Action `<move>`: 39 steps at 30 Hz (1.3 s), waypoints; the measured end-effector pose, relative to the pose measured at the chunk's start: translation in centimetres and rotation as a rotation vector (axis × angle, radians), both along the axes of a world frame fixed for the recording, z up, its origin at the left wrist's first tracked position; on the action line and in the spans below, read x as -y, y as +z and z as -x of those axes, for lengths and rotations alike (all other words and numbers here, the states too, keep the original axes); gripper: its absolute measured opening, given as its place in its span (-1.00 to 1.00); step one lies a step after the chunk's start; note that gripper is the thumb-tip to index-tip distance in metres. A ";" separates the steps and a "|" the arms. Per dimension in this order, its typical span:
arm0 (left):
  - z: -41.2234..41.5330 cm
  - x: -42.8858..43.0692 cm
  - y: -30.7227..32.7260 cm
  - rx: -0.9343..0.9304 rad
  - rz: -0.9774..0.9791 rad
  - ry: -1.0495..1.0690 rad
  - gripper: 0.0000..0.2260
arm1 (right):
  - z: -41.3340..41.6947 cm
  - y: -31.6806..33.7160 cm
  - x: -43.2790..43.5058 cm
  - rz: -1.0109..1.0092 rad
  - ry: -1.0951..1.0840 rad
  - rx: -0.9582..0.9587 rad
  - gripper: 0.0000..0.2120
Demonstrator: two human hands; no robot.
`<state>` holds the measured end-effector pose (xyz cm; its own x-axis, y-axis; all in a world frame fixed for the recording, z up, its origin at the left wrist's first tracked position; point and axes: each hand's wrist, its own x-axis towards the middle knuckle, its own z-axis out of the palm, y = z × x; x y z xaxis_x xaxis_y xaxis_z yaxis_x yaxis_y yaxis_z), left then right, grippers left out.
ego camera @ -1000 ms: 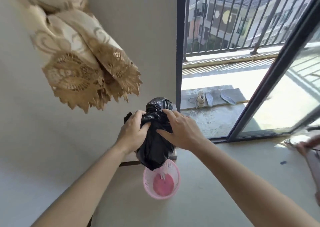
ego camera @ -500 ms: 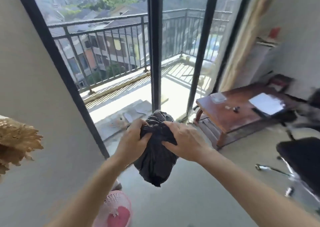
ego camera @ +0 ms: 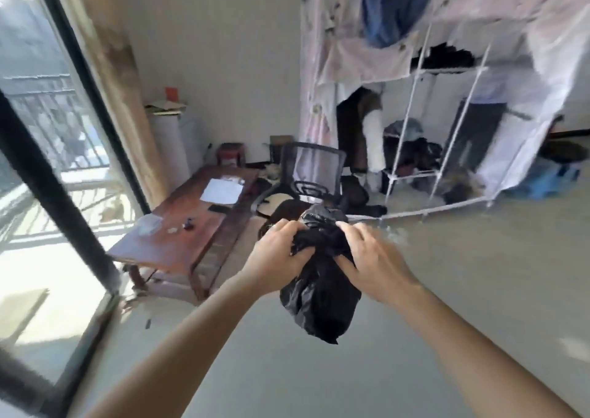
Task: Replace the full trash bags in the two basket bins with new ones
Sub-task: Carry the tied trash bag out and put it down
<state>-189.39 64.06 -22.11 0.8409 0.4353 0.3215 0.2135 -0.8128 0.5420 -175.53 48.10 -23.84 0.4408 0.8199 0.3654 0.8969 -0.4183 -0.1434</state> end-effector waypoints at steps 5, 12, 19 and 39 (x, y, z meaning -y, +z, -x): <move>-17.5 9.9 -0.2 -0.014 -0.062 -0.250 -0.66 | -13.6 -0.6 12.2 0.018 -0.199 0.016 -0.47; -37.3 18.8 -0.2 -0.021 -0.118 -0.451 -0.62 | -29.9 -0.3 22.7 0.032 -0.359 0.000 -0.48; -58.1 18.3 -2.5 -0.051 -0.130 -0.569 -0.41 | -48.7 -0.7 23.8 0.057 -0.454 0.081 -0.49; -122.2 41.2 -1.9 0.016 -0.217 -0.989 -0.50 | -102.8 -0.5 46.1 0.021 -0.941 0.089 -0.47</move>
